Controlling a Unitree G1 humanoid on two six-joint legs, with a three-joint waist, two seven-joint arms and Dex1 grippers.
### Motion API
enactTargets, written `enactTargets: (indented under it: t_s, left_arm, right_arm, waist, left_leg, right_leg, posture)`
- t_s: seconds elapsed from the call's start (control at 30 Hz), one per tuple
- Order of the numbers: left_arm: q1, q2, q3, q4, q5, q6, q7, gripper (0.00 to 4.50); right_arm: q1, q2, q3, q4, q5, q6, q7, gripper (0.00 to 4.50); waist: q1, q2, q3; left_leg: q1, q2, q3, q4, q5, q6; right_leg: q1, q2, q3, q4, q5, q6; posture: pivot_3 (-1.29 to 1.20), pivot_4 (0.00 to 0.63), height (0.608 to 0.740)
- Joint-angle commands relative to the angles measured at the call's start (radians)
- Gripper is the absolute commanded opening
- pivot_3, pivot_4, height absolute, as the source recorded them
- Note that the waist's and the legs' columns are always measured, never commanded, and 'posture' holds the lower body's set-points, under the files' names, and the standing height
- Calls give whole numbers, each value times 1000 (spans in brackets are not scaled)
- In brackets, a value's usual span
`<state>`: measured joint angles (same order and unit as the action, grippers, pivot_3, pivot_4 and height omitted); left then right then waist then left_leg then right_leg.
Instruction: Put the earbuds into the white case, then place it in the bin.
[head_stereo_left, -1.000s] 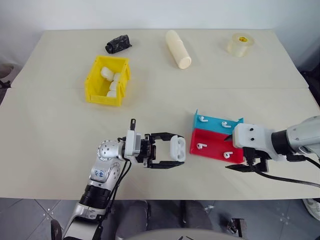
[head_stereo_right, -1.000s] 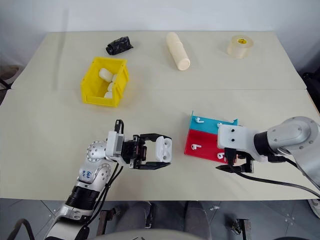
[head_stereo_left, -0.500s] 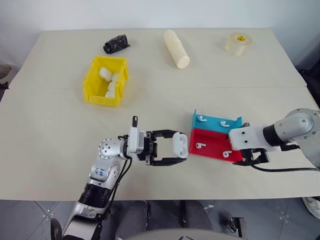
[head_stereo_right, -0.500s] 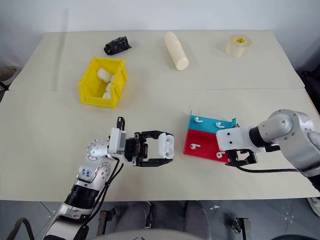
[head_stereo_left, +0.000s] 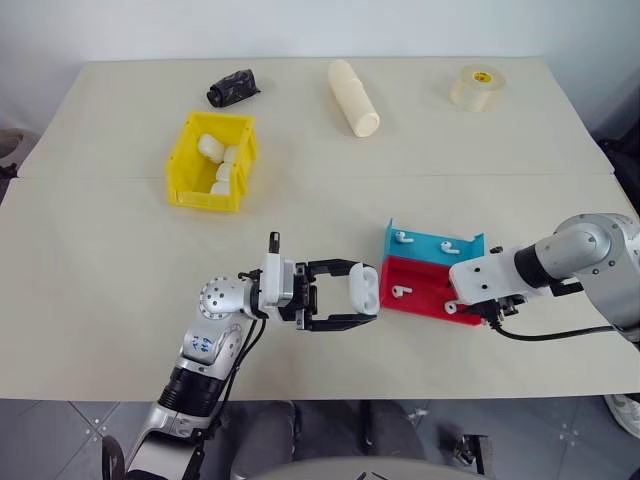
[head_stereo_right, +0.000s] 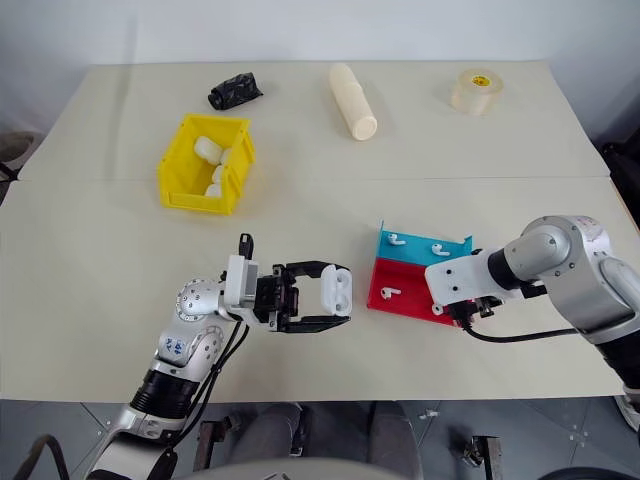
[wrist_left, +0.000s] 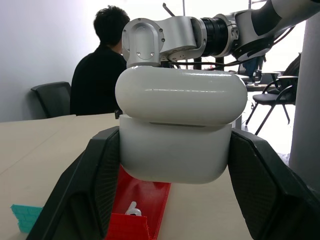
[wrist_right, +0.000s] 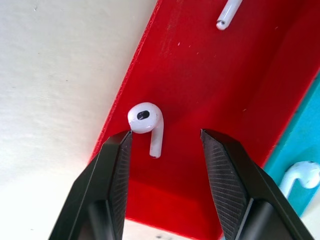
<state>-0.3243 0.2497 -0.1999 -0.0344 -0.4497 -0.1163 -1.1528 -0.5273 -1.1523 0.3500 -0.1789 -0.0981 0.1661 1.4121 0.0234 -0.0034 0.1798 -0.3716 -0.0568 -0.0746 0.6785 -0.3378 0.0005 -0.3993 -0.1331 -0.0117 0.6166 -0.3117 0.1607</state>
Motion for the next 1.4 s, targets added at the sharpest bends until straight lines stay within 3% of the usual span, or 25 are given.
enactTargets:
  t_s: [0.03,0.63,0.73,0.87,1.2,1.4]
  left_arm:
    - [6,3,-7,-50,0,3,9,2812]
    - [5,10,-8,-58,2,19,25,2812]
    - [7,13,-5,-62,3,23,29,2812]
    - [11,18,-3,-71,3,27,34,2812]
    - [16,25,-6,-77,2,27,42,2812]
    - [15,30,10,-72,-19,48,46,2812]
  right_arm:
    - [-13,7,1,-17,-8,-8,41,2228]
    - [-2,44,2,-20,-54,-29,65,2228]
    - [4,57,7,-27,-54,-21,66,1672]
    - [5,64,6,-27,-57,-16,72,518]
    - [24,76,-42,-52,-23,34,34,519]
    - [144,163,-277,-127,233,55,-58,519]
  waist:
    - [0,0,0]
    - [0,0,0]
    - [0,0,0]
    - [0,0,0]
    - [0,0,0]
    - [1,0,0]
  left_leg:
    - [0,0,0,0,0,0]
    - [0,0,0,0,0,0]
    - [0,0,0,0,0,0]
    - [0,0,0,0,0,0]
    - [0,0,0,0,0,0]
    - [0,0,-1,0,0,0]
  right_leg:
    - [0,0,0,0,0,0]
    - [0,0,0,0,0,0]
    - [0,0,0,0,0,0]
    - [0,0,0,0,0,0]
    - [0,0,0,0,0,0]
    - [0,0,0,0,0,0]
  posture:
    - [0,150,740]
    - [0,150,740]
    - [0,150,740]
    - [0,150,740]
    - [0,150,740]
    - [0,150,740]
